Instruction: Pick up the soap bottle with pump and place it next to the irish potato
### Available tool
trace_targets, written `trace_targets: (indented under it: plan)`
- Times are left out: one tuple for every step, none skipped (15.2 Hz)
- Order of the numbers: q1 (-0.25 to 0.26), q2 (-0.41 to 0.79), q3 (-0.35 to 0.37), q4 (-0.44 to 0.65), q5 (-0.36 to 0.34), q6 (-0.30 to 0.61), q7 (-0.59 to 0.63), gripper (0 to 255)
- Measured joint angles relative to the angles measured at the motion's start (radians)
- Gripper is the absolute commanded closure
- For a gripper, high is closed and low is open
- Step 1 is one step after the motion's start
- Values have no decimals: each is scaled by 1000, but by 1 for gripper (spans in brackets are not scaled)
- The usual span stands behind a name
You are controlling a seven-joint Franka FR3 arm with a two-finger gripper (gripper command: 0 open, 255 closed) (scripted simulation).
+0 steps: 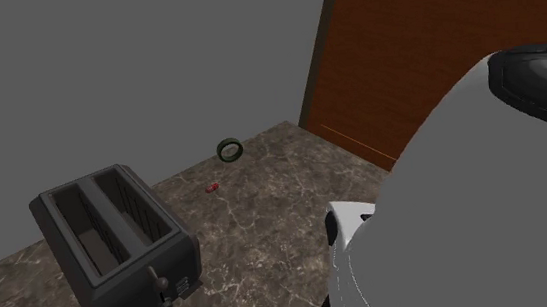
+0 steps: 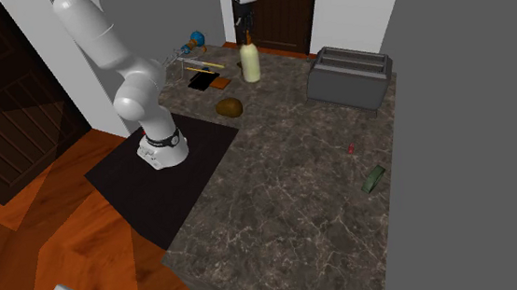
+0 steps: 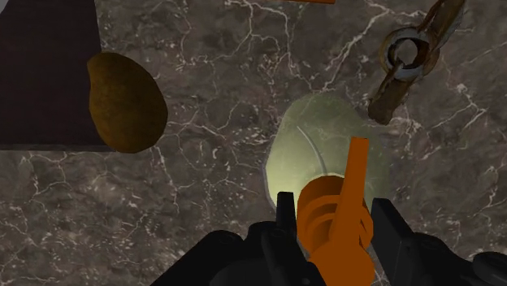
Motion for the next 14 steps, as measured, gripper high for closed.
trace_targets:
  plan:
    - [-1, 4, 4, -9, -1, 12, 1, 255]
    - [-2, 9, 9, -19, -3, 27, 3, 255]
    - [-2, 13, 12, -31, -3, 43, 4, 255]
    - [-4, 20, 17, -40, -6, 57, 6, 255]
    - [-5, 25, 21, -52, -7, 73, 8, 255]
    - [-7, 32, 27, -58, -11, 85, 11, 255]
    - [-10, 41, 32, -65, -15, 99, 15, 255]
    - [-11, 48, 38, -73, -18, 114, 19, 255]
    - [-12, 51, 41, -81, -19, 124, 20, 255]
    - [-13, 55, 44, -83, -21, 130, 23, 255]
    - [-13, 55, 44, -86, -21, 133, 23, 255]
    - [-13, 56, 45, -87, -21, 134, 23, 255]
    - [-13, 56, 45, -87, -22, 135, 23, 255]
    - [-13, 56, 45, -87, -22, 135, 23, 255]
